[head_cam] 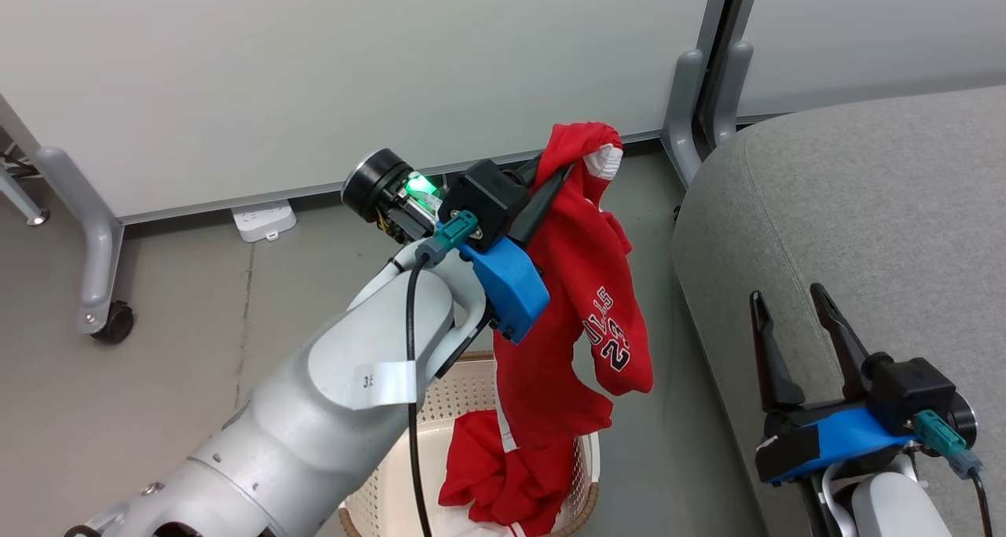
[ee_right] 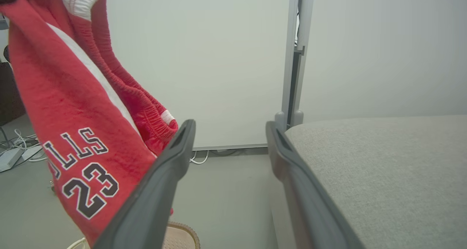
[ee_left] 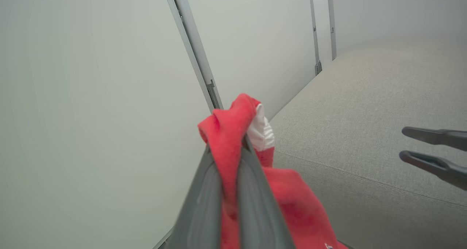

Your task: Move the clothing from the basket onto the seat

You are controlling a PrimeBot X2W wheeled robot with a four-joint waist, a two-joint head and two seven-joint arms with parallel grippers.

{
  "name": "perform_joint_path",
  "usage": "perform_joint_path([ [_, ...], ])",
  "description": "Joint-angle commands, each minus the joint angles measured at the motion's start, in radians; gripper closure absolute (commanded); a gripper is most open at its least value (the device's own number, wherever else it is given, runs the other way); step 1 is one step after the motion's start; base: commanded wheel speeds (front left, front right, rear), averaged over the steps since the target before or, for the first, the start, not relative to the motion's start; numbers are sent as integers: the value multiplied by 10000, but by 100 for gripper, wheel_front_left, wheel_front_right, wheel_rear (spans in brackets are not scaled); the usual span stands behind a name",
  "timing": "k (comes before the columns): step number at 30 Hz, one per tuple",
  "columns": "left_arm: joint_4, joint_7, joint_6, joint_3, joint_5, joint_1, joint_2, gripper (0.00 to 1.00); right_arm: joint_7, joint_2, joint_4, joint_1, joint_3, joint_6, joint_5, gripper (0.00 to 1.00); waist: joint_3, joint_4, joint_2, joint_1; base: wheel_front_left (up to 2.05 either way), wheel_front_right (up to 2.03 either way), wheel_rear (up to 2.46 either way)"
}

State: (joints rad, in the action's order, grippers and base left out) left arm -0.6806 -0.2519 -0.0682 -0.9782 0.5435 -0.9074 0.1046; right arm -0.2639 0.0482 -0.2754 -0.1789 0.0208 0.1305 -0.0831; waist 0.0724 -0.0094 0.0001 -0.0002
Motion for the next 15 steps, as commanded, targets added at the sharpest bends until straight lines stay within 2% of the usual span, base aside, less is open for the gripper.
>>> perform_joint_path([
  [1,24,27,55,10,16,79,37,100,-9,40,43,108,-48,5,4,0,-25,9,-1,2,0,0,0],
  [7,177,122,111,-79,79,195,99,100,-9,38,277,-119,-944,5,499,0,-47,32,-1,2,0,0,0],
  [15,379,188,222,-168,99,211,150,100,-9,506,420,-1022,-2755,3,641,0,88,84,-1,2,0,0,0],
])
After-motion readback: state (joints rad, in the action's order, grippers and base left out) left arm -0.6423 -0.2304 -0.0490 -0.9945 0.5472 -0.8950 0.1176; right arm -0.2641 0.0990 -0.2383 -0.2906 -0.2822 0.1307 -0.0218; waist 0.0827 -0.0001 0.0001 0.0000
